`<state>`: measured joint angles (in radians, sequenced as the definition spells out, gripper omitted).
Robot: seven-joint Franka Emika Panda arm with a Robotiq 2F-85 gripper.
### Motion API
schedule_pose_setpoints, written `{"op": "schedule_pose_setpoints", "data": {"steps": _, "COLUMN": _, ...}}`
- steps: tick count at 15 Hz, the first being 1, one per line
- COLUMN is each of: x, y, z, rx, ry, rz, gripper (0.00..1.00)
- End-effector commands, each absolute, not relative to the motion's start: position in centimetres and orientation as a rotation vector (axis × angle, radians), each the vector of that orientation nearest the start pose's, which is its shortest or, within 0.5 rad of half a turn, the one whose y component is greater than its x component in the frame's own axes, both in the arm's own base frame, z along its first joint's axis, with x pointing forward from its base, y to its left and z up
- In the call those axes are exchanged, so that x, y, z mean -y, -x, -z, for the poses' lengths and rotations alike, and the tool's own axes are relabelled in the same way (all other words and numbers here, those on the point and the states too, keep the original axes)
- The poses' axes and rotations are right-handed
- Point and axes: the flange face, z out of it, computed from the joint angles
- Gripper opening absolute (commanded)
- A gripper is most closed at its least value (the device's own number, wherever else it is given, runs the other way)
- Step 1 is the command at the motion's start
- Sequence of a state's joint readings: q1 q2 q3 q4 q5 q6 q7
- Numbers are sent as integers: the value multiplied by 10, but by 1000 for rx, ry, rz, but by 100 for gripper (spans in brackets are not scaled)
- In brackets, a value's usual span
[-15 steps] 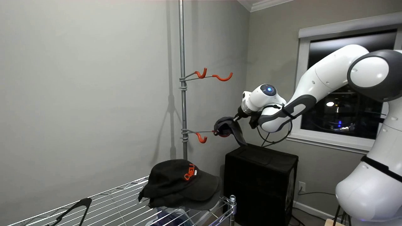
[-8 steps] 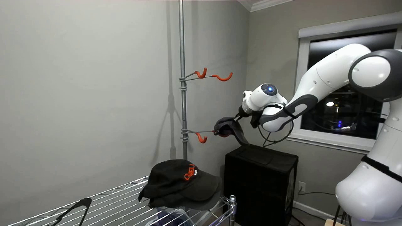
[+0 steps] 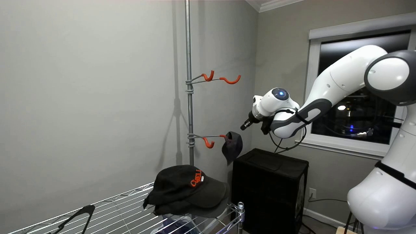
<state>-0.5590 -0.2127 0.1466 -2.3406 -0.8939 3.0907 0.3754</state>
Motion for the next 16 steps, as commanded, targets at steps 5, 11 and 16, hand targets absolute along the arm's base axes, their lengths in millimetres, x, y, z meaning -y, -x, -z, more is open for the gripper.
{"op": "schedule_pose_setpoints", "data": {"steps": 5, "x": 86, "y": -460, "z": -476, "rx": 287, "ry": 3186, "rz": 1425, "gripper": 100}}
{"op": "schedule_pose_setpoints", "data": {"steps": 11, "x": -10, "y": -422, "z": -473, "rx": 502, "ry": 2981, "rz": 1322, "gripper": 100}}
{"op": "schedule_pose_setpoints", "data": {"steps": 16, "x": -58, "y": -386, "z": -515, "rx": 741, "ry": 2815, "rz": 1212, "gripper": 100}}
